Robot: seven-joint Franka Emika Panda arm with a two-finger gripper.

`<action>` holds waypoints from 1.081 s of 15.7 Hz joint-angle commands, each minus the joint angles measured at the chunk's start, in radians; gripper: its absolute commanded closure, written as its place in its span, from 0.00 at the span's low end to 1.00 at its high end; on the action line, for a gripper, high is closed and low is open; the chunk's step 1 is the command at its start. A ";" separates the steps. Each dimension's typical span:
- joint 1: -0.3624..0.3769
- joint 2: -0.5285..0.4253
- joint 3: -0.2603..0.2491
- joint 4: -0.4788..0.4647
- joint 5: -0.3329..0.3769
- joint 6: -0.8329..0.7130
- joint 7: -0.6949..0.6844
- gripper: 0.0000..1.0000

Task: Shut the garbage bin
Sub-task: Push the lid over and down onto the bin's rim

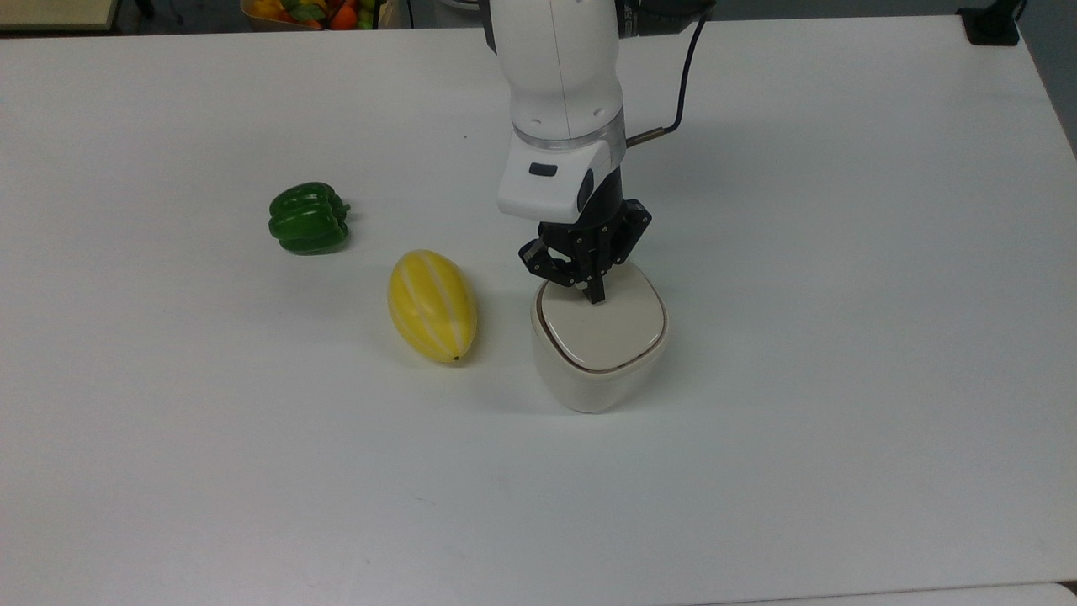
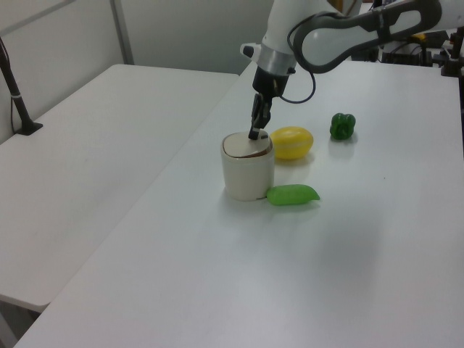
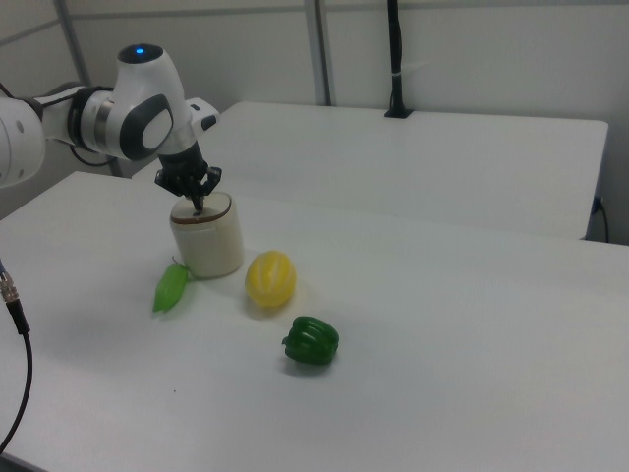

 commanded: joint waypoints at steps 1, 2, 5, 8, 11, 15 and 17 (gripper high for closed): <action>0.005 -0.011 -0.003 -0.025 -0.014 -0.019 -0.016 1.00; 0.005 -0.007 -0.003 -0.025 -0.014 -0.019 -0.016 1.00; 0.005 0.016 -0.003 -0.024 -0.014 -0.016 -0.017 1.00; 0.007 0.036 -0.003 -0.022 -0.022 -0.010 -0.016 1.00; 0.008 0.052 -0.003 -0.019 -0.027 -0.004 -0.016 1.00; 0.004 0.001 -0.003 -0.015 -0.027 -0.014 -0.007 1.00; -0.004 -0.045 -0.004 -0.022 -0.025 -0.021 -0.004 1.00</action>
